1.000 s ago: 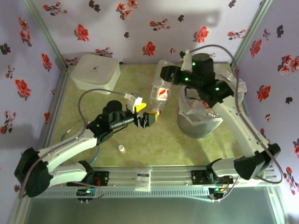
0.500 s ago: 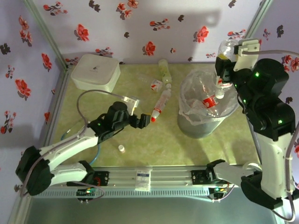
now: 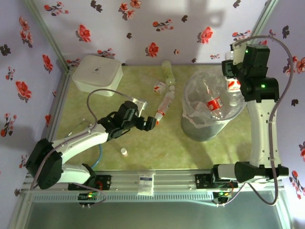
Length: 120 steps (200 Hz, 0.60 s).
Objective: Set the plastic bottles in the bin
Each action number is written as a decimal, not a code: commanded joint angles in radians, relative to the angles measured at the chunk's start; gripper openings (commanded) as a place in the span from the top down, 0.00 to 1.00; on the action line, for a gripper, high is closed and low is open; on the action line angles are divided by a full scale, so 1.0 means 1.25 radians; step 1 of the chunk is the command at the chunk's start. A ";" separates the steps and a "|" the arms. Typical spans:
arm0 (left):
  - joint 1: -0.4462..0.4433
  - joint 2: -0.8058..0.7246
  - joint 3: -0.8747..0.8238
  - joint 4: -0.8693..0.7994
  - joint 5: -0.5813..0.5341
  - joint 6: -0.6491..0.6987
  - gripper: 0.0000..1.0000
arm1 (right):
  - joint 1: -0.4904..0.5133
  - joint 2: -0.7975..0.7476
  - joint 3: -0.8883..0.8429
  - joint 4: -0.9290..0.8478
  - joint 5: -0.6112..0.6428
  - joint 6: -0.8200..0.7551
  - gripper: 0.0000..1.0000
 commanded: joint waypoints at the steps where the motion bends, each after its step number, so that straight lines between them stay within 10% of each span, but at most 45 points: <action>1: -0.007 0.008 0.024 -0.011 -0.019 0.002 0.00 | -0.013 0.013 -0.042 0.088 -0.112 0.040 0.48; 120: -0.007 0.055 0.032 -0.006 -0.014 -0.002 0.00 | -0.017 -0.004 -0.262 0.068 -0.109 0.063 0.45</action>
